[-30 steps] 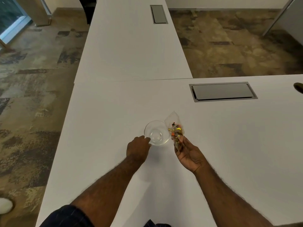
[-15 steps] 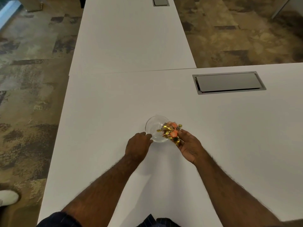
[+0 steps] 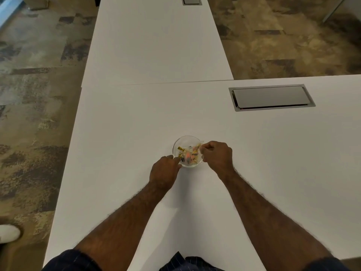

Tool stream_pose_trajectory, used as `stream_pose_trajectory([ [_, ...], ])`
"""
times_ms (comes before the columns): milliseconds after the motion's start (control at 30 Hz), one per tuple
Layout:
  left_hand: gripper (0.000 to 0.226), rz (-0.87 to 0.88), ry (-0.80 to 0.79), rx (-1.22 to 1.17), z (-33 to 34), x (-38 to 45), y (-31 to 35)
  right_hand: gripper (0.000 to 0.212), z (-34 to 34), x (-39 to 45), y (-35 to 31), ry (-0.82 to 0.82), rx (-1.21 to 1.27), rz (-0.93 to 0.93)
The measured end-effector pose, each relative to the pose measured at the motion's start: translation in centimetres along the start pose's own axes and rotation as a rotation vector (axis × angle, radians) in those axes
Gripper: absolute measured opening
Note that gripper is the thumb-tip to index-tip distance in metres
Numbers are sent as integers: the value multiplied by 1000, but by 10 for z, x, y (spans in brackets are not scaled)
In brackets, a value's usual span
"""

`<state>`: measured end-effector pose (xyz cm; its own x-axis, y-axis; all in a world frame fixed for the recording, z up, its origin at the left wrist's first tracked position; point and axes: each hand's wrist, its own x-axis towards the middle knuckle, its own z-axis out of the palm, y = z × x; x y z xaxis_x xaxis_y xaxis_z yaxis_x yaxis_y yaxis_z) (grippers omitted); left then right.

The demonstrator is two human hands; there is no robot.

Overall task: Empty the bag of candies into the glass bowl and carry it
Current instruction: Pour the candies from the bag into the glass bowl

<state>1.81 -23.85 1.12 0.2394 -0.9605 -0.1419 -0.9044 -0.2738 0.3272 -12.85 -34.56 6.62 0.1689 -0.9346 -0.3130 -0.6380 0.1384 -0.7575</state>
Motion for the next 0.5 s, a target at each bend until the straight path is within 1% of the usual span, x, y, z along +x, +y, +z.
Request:
stream_pose_trajectory([
  [167,34,2,-14,9,-4,0,2,10,-10,-6,-26,-23,-6,-10],
  [300,34,1,-30,17,-7,-1,4,11,-23,-12,-43,6,-45,-18],
  [500,39,-12,-43,4,-9,-8,6,8,-41,-25,-52,49,135,18],
])
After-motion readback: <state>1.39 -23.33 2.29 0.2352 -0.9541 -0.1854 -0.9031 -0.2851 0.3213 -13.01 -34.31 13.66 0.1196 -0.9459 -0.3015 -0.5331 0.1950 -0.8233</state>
